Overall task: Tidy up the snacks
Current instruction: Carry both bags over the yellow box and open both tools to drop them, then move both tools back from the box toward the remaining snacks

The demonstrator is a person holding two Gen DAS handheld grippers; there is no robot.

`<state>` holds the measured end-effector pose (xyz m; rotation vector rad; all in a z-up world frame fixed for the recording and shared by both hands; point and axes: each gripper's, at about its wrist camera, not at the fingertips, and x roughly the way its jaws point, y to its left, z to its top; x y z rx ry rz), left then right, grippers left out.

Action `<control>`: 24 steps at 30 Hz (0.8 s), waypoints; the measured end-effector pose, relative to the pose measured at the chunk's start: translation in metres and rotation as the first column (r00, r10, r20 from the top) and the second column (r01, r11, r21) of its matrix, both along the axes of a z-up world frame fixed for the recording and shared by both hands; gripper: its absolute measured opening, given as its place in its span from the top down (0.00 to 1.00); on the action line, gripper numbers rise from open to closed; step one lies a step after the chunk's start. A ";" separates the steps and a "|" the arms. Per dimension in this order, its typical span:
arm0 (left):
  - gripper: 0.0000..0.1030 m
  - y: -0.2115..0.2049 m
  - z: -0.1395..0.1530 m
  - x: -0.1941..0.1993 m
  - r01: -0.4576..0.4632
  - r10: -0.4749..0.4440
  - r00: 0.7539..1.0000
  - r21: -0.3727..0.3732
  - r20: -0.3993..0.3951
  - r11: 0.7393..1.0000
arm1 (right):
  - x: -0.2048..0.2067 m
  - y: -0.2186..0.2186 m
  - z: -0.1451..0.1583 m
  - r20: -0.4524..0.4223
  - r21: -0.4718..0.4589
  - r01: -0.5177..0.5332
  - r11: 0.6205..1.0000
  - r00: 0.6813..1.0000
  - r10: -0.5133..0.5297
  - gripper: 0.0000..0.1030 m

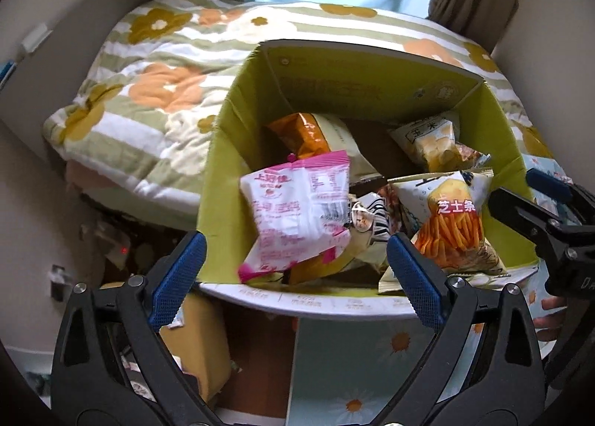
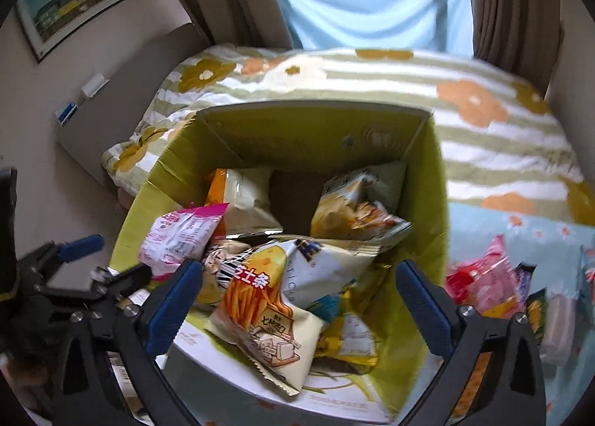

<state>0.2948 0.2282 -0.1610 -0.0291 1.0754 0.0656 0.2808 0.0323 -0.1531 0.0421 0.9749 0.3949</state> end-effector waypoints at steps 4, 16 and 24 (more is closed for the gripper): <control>0.06 -0.005 0.004 -0.004 0.019 -0.019 1.000 -0.002 0.021 1.000 | -0.010 -0.008 0.007 0.065 0.016 0.028 0.999 0.997 -0.029 0.00; 0.06 -0.071 0.016 -0.004 0.233 -0.227 0.970 -0.072 0.086 0.970 | -0.041 -0.088 0.026 0.103 0.038 0.299 0.953 0.948 -0.302 0.00; 0.06 -0.143 0.033 0.000 0.390 -0.378 0.917 -0.085 0.127 0.917 | -0.069 -0.160 0.047 0.212 -0.022 0.447 0.894 0.876 -0.433 0.00</control>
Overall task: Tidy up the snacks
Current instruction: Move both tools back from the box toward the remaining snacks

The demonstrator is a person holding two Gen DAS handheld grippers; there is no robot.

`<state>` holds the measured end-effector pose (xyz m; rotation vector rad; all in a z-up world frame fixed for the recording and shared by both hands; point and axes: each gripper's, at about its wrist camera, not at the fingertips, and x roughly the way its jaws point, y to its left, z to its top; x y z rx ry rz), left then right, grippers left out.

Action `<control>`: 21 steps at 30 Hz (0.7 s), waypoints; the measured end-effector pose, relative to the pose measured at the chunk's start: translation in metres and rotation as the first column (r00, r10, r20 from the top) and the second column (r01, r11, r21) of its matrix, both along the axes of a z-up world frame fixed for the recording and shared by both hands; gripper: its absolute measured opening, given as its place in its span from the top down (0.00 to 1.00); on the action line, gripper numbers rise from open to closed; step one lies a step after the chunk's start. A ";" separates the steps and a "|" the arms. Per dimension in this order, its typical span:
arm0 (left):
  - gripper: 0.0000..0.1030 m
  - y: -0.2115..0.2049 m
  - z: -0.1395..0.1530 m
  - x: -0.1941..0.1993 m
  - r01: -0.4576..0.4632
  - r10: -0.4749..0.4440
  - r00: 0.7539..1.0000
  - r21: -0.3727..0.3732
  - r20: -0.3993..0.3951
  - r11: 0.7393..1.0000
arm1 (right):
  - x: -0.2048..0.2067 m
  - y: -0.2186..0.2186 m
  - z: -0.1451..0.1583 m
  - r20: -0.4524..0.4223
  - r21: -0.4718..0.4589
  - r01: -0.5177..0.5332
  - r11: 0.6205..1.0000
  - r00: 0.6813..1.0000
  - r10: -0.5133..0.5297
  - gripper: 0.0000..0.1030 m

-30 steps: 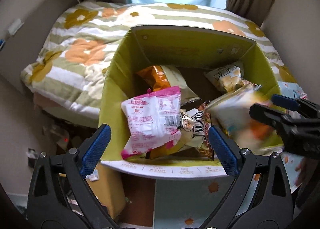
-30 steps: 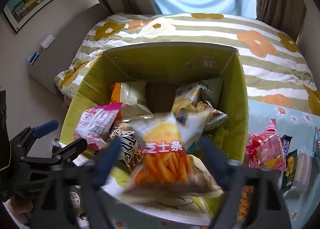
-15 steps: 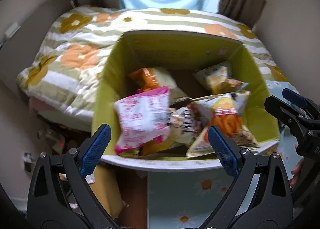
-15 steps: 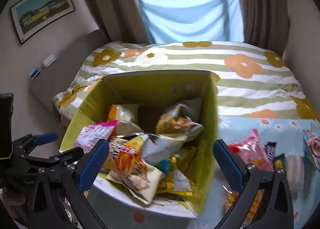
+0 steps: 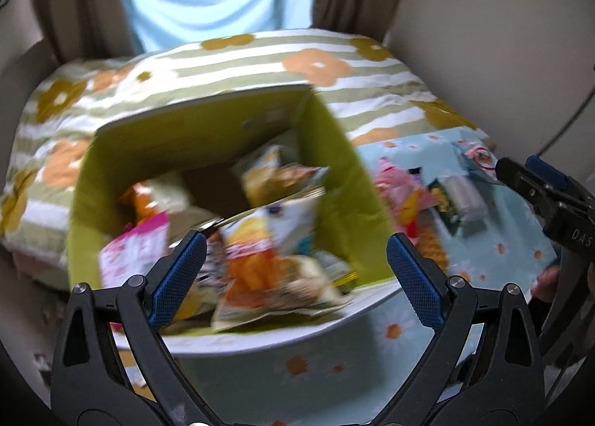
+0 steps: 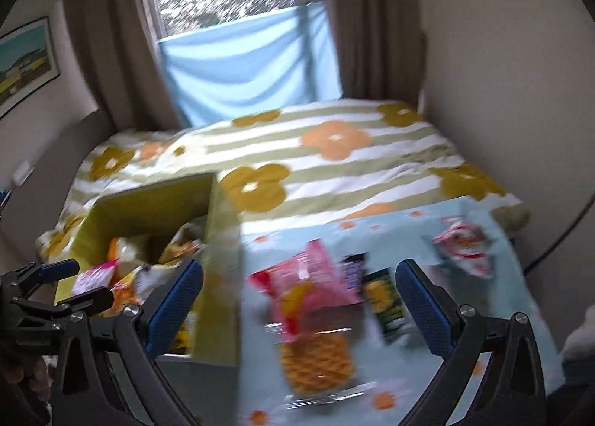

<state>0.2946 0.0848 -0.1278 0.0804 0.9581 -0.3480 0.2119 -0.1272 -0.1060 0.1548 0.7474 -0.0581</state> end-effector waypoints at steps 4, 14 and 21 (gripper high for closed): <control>0.06 -0.035 0.003 -0.002 0.039 -0.039 0.999 0.007 0.014 0.999 | -0.007 -0.039 0.003 0.008 0.005 0.036 0.999 0.999 -0.036 0.00; 0.06 -0.131 -0.005 -0.004 0.038 -0.037 0.999 0.032 -0.017 0.999 | -0.004 -0.114 -0.015 -0.122 0.015 -0.066 0.998 0.990 0.067 0.00; 0.06 -0.185 -0.028 0.028 0.110 -0.089 0.986 0.147 -0.144 0.983 | 0.007 -0.153 -0.055 -0.279 0.075 -0.120 0.990 0.950 0.137 0.00</control>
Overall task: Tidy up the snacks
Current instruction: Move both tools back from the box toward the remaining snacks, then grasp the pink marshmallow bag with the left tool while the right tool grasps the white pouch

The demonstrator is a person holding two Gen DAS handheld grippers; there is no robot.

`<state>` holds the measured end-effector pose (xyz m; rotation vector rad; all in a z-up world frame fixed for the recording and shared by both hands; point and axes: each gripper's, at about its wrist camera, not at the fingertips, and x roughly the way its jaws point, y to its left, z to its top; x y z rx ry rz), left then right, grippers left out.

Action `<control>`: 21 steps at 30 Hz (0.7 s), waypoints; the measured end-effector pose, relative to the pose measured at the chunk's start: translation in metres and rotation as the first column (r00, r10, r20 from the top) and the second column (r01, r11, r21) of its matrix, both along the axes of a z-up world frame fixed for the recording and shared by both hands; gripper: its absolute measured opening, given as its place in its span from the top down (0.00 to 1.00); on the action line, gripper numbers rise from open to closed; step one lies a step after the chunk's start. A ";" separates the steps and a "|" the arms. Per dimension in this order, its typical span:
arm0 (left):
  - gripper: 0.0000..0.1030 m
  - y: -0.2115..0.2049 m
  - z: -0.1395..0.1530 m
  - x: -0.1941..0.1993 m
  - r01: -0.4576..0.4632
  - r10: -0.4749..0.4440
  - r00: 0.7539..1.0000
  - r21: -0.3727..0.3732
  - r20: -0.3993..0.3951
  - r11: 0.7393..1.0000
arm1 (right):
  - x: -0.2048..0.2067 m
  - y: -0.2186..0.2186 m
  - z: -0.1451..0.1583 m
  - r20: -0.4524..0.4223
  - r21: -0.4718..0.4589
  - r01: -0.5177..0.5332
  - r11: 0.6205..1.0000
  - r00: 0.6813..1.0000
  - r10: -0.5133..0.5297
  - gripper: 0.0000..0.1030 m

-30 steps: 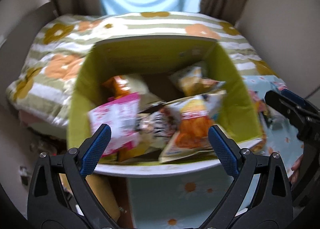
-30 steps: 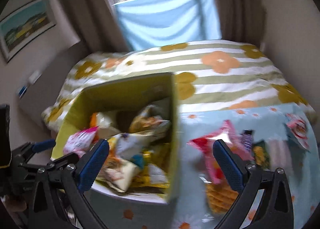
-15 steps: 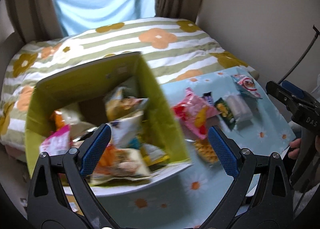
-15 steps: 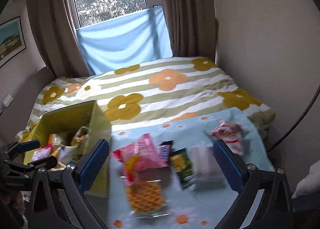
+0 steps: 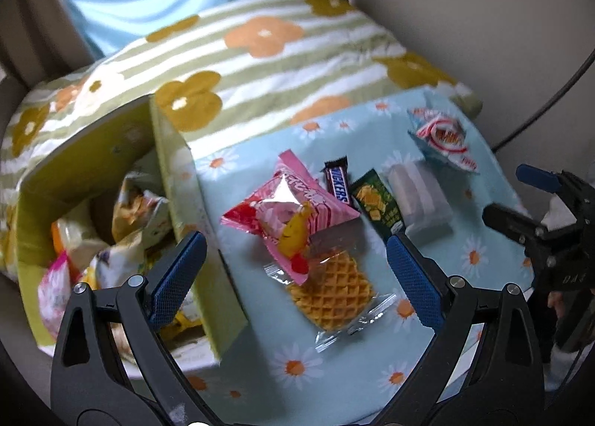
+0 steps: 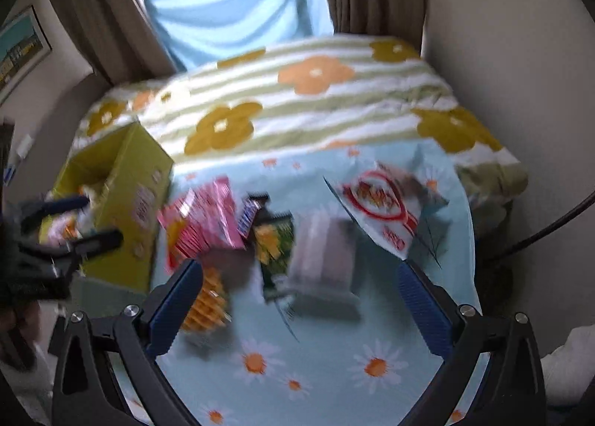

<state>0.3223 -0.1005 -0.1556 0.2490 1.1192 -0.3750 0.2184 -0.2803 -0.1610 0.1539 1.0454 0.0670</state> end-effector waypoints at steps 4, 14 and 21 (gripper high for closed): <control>0.06 -0.024 -0.011 0.019 0.077 -0.070 0.996 0.113 -0.063 0.991 | 0.008 -0.015 -0.030 -0.108 0.031 -0.031 0.999 0.994 0.034 0.00; 0.06 -0.055 -0.066 0.053 0.311 -0.223 0.932 0.315 -0.284 0.897 | 0.026 -0.023 -0.068 -0.186 0.132 -0.020 0.991 0.982 0.045 0.00; 0.06 -0.063 -0.094 0.072 0.416 -0.291 0.885 0.339 -0.363 0.844 | 0.039 -0.013 -0.085 -0.214 0.142 0.032 0.989 0.977 -0.001 0.00</control>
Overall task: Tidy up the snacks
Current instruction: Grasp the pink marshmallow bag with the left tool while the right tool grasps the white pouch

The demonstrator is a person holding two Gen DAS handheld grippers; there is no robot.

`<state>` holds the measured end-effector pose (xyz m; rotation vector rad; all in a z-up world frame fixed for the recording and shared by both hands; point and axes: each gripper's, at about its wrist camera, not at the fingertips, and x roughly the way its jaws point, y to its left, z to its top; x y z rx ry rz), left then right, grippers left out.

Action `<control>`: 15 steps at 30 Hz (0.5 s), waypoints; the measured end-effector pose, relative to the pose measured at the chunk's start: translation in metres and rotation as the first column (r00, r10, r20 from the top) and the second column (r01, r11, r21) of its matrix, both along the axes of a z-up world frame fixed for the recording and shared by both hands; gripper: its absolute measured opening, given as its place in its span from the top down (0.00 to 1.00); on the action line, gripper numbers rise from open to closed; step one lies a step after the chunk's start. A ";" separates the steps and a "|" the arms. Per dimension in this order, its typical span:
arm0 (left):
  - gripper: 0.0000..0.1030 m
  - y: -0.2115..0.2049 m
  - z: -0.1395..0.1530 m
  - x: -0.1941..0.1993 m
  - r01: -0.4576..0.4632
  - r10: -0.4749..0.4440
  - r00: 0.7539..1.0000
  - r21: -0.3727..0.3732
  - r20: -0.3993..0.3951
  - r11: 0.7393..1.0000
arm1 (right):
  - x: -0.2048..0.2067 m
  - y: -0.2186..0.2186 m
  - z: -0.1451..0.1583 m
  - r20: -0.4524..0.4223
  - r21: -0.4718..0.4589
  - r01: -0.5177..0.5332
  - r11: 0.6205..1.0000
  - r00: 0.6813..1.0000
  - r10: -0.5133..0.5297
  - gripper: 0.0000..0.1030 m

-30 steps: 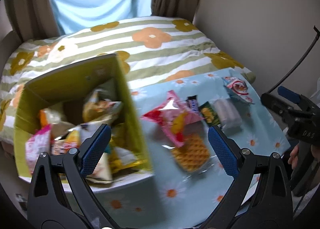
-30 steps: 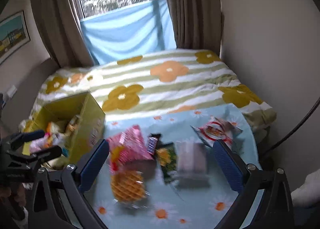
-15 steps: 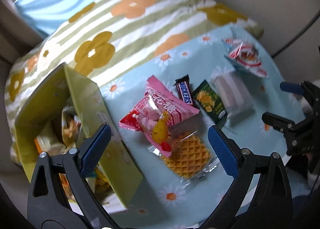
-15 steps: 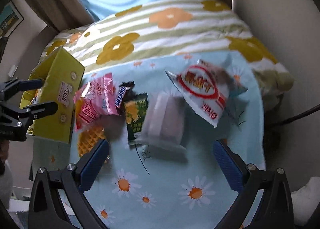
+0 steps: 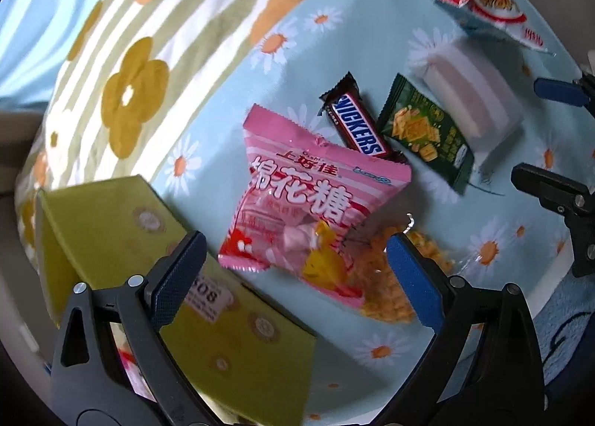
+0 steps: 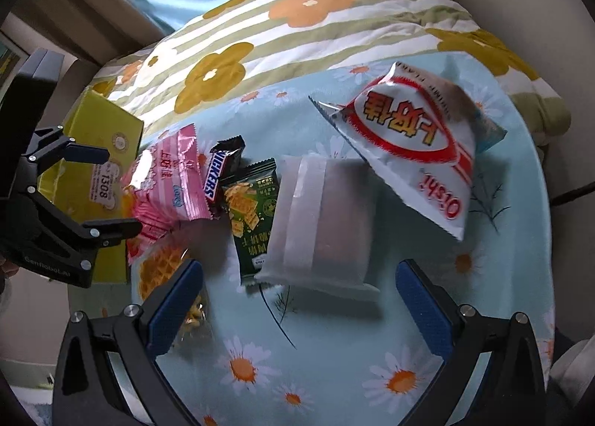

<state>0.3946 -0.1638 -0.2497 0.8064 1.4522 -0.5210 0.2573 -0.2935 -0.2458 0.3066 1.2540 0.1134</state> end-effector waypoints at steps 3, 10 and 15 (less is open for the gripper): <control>0.12 0.002 -0.011 0.007 0.023 -0.023 0.999 0.011 -0.025 1.000 | 0.006 0.002 -0.007 -0.014 -0.013 0.026 1.000 1.000 -0.027 0.00; 0.30 0.008 -0.026 0.018 0.036 -0.038 0.994 -0.020 -0.098 0.999 | 0.018 0.005 -0.016 -0.005 -0.041 0.092 0.995 0.996 -0.093 0.02; 0.34 0.011 -0.030 0.023 0.036 -0.042 0.992 -0.049 -0.122 0.998 | 0.025 0.007 -0.019 -0.003 -0.066 0.112 0.992 0.994 -0.112 0.21</control>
